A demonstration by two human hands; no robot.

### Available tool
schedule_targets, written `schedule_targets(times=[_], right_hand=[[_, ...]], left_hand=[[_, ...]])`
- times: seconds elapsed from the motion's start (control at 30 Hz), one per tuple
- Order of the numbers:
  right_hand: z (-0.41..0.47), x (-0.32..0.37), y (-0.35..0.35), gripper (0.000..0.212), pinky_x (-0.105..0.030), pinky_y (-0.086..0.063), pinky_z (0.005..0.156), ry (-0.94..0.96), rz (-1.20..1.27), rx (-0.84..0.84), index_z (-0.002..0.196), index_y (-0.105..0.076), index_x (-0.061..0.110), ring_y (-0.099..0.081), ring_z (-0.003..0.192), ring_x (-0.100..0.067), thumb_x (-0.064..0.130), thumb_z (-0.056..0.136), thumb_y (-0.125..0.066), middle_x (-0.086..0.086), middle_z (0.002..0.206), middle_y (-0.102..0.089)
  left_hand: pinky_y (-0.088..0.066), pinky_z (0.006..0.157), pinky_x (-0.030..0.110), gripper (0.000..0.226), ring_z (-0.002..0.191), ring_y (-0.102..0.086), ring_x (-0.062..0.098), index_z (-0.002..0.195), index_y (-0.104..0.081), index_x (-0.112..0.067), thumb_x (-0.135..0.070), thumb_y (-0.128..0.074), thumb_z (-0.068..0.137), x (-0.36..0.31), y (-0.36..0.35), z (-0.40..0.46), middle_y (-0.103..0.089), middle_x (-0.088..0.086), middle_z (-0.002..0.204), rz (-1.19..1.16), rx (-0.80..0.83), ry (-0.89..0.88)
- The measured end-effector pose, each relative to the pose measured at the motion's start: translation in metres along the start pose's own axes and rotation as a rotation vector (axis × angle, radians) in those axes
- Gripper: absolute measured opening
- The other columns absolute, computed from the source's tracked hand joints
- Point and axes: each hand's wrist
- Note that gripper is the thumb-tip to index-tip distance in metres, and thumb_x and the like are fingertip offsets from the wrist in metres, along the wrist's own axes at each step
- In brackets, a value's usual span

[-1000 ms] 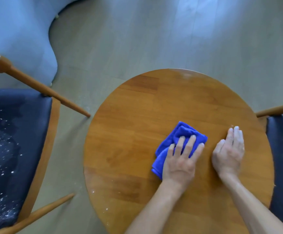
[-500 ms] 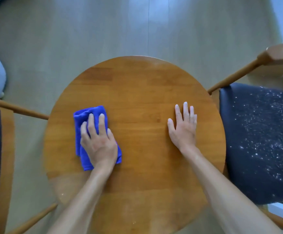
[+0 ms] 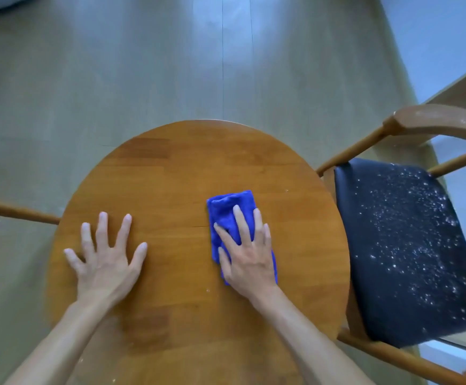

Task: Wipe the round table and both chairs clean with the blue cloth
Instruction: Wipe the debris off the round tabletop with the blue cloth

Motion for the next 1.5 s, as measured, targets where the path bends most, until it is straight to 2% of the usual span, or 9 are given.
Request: schedule_targets(times=[0.23, 0.43, 0.57, 0.73, 0.87, 1.07, 1.2, 1.37, 1.5], right_hand=[[0.050, -0.100, 0.014, 0.076, -0.046, -0.014, 0.116, -0.792, 0.088, -0.079, 0.153, -0.014, 0.018, -0.011, 0.142, -0.044, 0.024, 0.088, -0.053, -0.013, 0.160, -0.012], [0.025, 0.046, -0.001, 0.063, -0.046, -0.039, 0.103, -0.112, 0.188, -0.036, 0.136, -0.052, 0.013, -0.033, 0.138, -0.039, 0.037, 0.079, -0.063, -0.007, 0.149, -0.041], [-0.031, 0.026, 0.006, 0.048, -0.045, -0.041, 0.102, 0.165, 0.209, 0.058, 0.127, -0.061, 0.017, -0.034, 0.138, -0.036, 0.034, 0.082, -0.063, -0.012, 0.152, -0.035], [-0.036, -0.052, 0.015, 0.059, -0.057, -0.035, 0.106, -0.314, 0.148, 0.018, 0.123, -0.061, 0.009, -0.030, 0.135, -0.048, 0.018, 0.068, -0.078, -0.030, 0.150, -0.025], [0.003, -0.014, 0.002, 0.069, -0.054, -0.028, 0.107, -0.658, 0.118, -0.088, 0.141, -0.047, 0.016, -0.030, 0.134, -0.047, 0.041, 0.081, -0.070, -0.029, 0.153, -0.019], [-0.056, 0.116, -0.019, 0.057, -0.044, -0.038, 0.102, -0.060, 0.192, -0.047, 0.139, -0.048, 0.028, -0.030, 0.138, -0.040, 0.043, 0.085, -0.056, -0.021, 0.155, -0.023], [-0.103, 0.055, -0.011, 0.058, -0.048, -0.039, 0.104, 0.202, 0.209, -0.010, 0.134, -0.056, 0.021, -0.039, 0.133, -0.042, 0.027, 0.077, -0.064, -0.022, 0.152, -0.030], [-0.134, -0.045, 0.004, 0.053, -0.056, -0.037, 0.104, -0.374, 0.101, -0.108, 0.133, -0.055, 0.007, -0.039, 0.127, -0.051, 0.025, 0.083, -0.055, -0.032, 0.149, -0.028], [-0.156, -0.023, -0.004, 0.054, -0.057, -0.029, 0.106, -0.785, 0.130, -0.185, 0.140, -0.045, 0.011, -0.031, 0.129, -0.053, 0.019, 0.089, -0.060, -0.030, 0.153, -0.018]], left_hand=[[0.005, 0.113, 0.060, 0.074, 0.144, 0.025, 0.027, 0.142, 0.025, -0.042, -0.073, -0.004, 0.080, 0.011, -0.014, 0.005, 0.027, -0.002, 0.158, 0.093, -0.049, -0.040], [0.003, 0.115, 0.059, 0.074, 0.144, 0.025, 0.026, 0.146, 0.018, -0.045, -0.074, -0.011, 0.084, 0.012, -0.010, 0.004, 0.027, -0.003, 0.157, 0.109, -0.038, -0.039], [-0.007, 0.115, 0.056, 0.074, 0.147, 0.016, 0.025, 0.149, 0.005, -0.046, -0.070, -0.029, 0.088, 0.019, 0.001, 0.004, 0.018, -0.004, 0.160, 0.121, -0.024, -0.098], [-0.008, 0.116, 0.054, 0.071, 0.147, 0.013, 0.025, 0.150, -0.003, -0.045, -0.064, -0.036, 0.090, 0.045, 0.010, 0.001, 0.013, -0.002, 0.161, 0.161, -0.019, -0.162], [0.000, 0.118, 0.054, 0.072, 0.145, 0.024, 0.022, 0.148, 0.011, -0.046, -0.065, -0.030, 0.092, 0.056, 0.002, -0.002, 0.027, -0.004, 0.158, 0.130, 0.029, -0.191], [-0.003, 0.118, 0.053, 0.075, 0.147, 0.018, 0.022, 0.150, 0.001, -0.043, -0.061, -0.040, 0.091, 0.048, 0.012, -0.004, 0.021, -0.003, 0.160, 0.106, 0.043, -0.165], [-0.010, 0.118, 0.053, 0.080, 0.148, 0.014, 0.023, 0.151, -0.002, -0.041, -0.060, -0.048, 0.089, 0.044, 0.019, -0.014, 0.017, 0.000, 0.161, 0.150, 0.091, -0.141], [-0.011, 0.118, 0.054, 0.080, 0.148, 0.013, 0.024, 0.151, 0.000, -0.041, -0.060, -0.047, 0.090, 0.048, 0.010, -0.026, 0.018, 0.000, 0.160, 0.127, 0.095, -0.127], [-0.007, 0.118, 0.054, 0.080, 0.148, 0.015, 0.024, 0.151, -0.002, -0.041, -0.057, -0.051, 0.090, 0.048, 0.011, -0.023, 0.019, 0.000, 0.160, 0.068, 0.104, -0.121]])
Point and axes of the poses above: each hand's wrist, its own z-axis towards the middle knuckle, its own y-axis out of the back of the hand, x = y × z
